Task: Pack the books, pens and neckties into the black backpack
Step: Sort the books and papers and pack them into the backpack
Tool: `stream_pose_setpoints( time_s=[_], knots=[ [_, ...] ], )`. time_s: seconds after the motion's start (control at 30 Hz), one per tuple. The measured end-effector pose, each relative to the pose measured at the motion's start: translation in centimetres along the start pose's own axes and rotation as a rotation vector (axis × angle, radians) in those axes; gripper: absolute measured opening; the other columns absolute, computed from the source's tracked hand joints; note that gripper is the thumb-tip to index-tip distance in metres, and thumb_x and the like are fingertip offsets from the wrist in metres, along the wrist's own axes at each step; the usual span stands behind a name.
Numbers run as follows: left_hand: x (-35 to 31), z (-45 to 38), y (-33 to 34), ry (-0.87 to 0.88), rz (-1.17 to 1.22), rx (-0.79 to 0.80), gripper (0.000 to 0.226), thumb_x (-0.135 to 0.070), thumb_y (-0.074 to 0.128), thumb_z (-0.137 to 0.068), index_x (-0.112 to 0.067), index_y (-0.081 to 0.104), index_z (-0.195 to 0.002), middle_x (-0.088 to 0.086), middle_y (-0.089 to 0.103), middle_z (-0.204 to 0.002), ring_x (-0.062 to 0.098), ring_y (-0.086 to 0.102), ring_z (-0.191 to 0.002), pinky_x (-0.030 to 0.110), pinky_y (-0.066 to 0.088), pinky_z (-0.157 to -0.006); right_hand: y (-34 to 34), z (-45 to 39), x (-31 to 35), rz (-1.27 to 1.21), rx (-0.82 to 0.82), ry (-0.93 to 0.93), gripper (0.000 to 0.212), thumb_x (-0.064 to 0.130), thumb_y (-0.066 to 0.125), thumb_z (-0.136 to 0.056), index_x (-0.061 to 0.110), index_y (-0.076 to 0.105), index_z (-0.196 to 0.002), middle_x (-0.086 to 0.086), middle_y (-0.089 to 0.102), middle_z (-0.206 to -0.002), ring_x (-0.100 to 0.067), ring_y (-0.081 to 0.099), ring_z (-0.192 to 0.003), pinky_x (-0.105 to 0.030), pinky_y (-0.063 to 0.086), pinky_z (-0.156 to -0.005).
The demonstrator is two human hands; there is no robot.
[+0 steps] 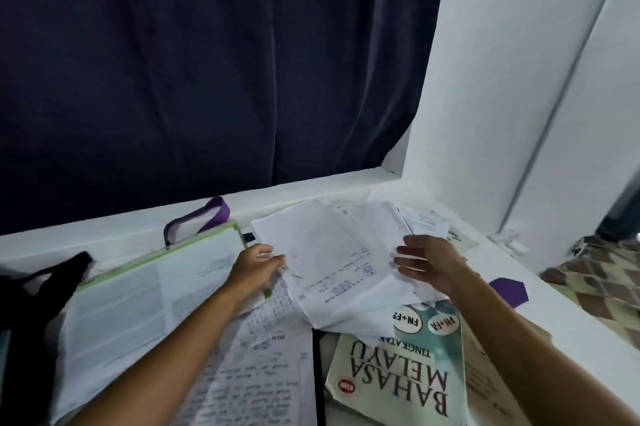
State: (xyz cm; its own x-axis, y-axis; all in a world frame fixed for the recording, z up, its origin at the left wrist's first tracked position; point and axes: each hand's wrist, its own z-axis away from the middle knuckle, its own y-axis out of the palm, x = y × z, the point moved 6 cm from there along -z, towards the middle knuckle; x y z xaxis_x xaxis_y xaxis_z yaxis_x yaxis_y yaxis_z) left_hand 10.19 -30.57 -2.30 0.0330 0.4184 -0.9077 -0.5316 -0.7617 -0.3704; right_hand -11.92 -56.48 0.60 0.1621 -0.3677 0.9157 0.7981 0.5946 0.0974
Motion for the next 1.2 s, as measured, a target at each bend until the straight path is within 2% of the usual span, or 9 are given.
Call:
stream_pose_setpoints(
  time_s=[0.13, 0.2, 0.27, 0.4, 0.43, 0.53, 0.63, 0.97, 1.2],
  knots=[
    [-0.2, -1.2, 1.9, -0.109, 0.108, -0.056, 0.057, -0.030, 0.068, -0.090, -0.013, 0.045, -0.139, 0.012, 0.046, -0.141, 0.029, 0.056, -0.114, 0.039, 0.053, -0.088, -3.6, -4.3, 2.2, 0.094, -0.117, -0.056, 0.009, 0.006, 0.054, -0.093, 0.007, 0.060, -0.086, -0.012, 0.060, -0.079, -0.027, 0.056, -0.063, -0.032, 0.048, -0.065],
    [0.0, -1.7, 2.4, -0.154, 0.145, -0.071, 0.054, -0.027, 0.066, -0.091, -0.011, 0.043, -0.137, 0.024, 0.046, -0.142, 0.028, 0.063, -0.090, 0.029, 0.049, -0.064, -5.0, -6.0, 2.5, 0.115, -0.163, -0.058, 0.008, 0.006, 0.055, -0.092, 0.006, 0.060, -0.087, -0.011, 0.057, -0.076, -0.025, 0.052, -0.060, -0.029, 0.042, -0.061],
    [0.1, -2.2, 2.7, -0.177, 0.162, -0.082, 0.031, -0.025, 0.066, -0.091, -0.013, 0.049, -0.114, 0.031, 0.053, -0.119, 0.020, 0.047, -0.061, 0.026, 0.036, -0.058, -6.1, -7.4, 2.3, 0.137, -0.186, -0.043, 0.007, 0.006, 0.056, -0.092, 0.006, 0.060, -0.087, -0.011, 0.056, -0.076, -0.024, 0.049, -0.059, -0.028, 0.039, -0.059],
    [0.9, -3.7, 3.5, -0.220, 0.225, -0.105, 0.023, -0.016, 0.065, -0.092, -0.017, 0.044, -0.101, 0.009, 0.046, -0.088, 0.008, 0.048, -0.059, 0.033, 0.035, -0.063, -7.2, -9.8, 1.6, 0.149, -0.175, 0.014, 0.008, 0.007, 0.052, -0.094, 0.003, 0.059, -0.092, -0.014, 0.056, -0.079, -0.027, 0.052, -0.061, -0.030, 0.040, -0.059],
    [0.8, -3.8, 3.7, -0.221, 0.222, -0.111, 0.022, -0.012, 0.063, -0.093, -0.016, 0.043, -0.102, 0.008, 0.048, -0.081, 0.002, 0.048, -0.089, 0.032, 0.033, -0.057, -7.3, -10.2, 1.5, 0.151, -0.167, 0.028, 0.010, 0.006, 0.050, -0.095, 0.002, 0.059, -0.092, -0.015, 0.058, -0.079, -0.028, 0.054, -0.062, -0.030, 0.042, -0.059],
    [0.8, -4.4, 3.9, -0.180, 0.123, -0.139, 0.052, -0.015, 0.075, -0.083, -0.014, 0.044, -0.124, 0.010, 0.060, -0.106, 0.016, 0.050, -0.076, 0.038, 0.050, -0.073, -6.9, -11.0, 1.3, 0.168, -0.144, 0.061, 0.012, 0.003, 0.047, -0.096, 0.000, 0.057, -0.090, -0.019, 0.061, -0.078, -0.029, 0.058, -0.063, -0.031, 0.047, -0.059],
    [0.6, -4.4, 4.4, -0.117, -0.013, -0.175, 0.080, -0.017, 0.087, -0.071, -0.013, 0.041, -0.137, 0.008, 0.053, -0.128, 0.024, 0.056, -0.111, 0.038, 0.049, -0.095, -6.3, -11.5, 1.3, 0.169, -0.120, 0.087, 0.009, 0.000, 0.050, -0.094, 0.001, 0.055, -0.086, -0.017, 0.060, -0.072, -0.024, 0.054, -0.058, -0.028, 0.047, -0.055],
    [-0.6, -3.9, 7.2, 0.077, -0.214, -0.137, 0.082, -0.007, 0.088, -0.065, -0.020, 0.046, -0.135, 0.013, 0.051, -0.132, 0.023, 0.052, -0.115, 0.022, 0.044, -0.080, -5.5, -12.5, 1.0, 0.275, -0.053, 0.087, 0.013, 0.000, 0.061, -0.085, 0.003, 0.054, -0.075, -0.008, 0.043, -0.062, -0.019, 0.038, -0.052, -0.024, 0.033, -0.049],
    [-1.4, -3.3, 8.3, 0.154, -0.123, -0.065, 0.076, 0.007, 0.080, -0.070, -0.028, 0.048, -0.129, 0.001, 0.058, -0.113, 0.017, 0.063, -0.093, 0.028, 0.060, -0.063, -4.0, -12.2, 0.9, 0.267, 0.042, 0.032, 0.015, 0.005, 0.069, -0.082, -0.003, 0.066, -0.095, -0.016, 0.067, -0.091, -0.034, 0.065, -0.084, -0.042, 0.055, -0.081]
  ],
)
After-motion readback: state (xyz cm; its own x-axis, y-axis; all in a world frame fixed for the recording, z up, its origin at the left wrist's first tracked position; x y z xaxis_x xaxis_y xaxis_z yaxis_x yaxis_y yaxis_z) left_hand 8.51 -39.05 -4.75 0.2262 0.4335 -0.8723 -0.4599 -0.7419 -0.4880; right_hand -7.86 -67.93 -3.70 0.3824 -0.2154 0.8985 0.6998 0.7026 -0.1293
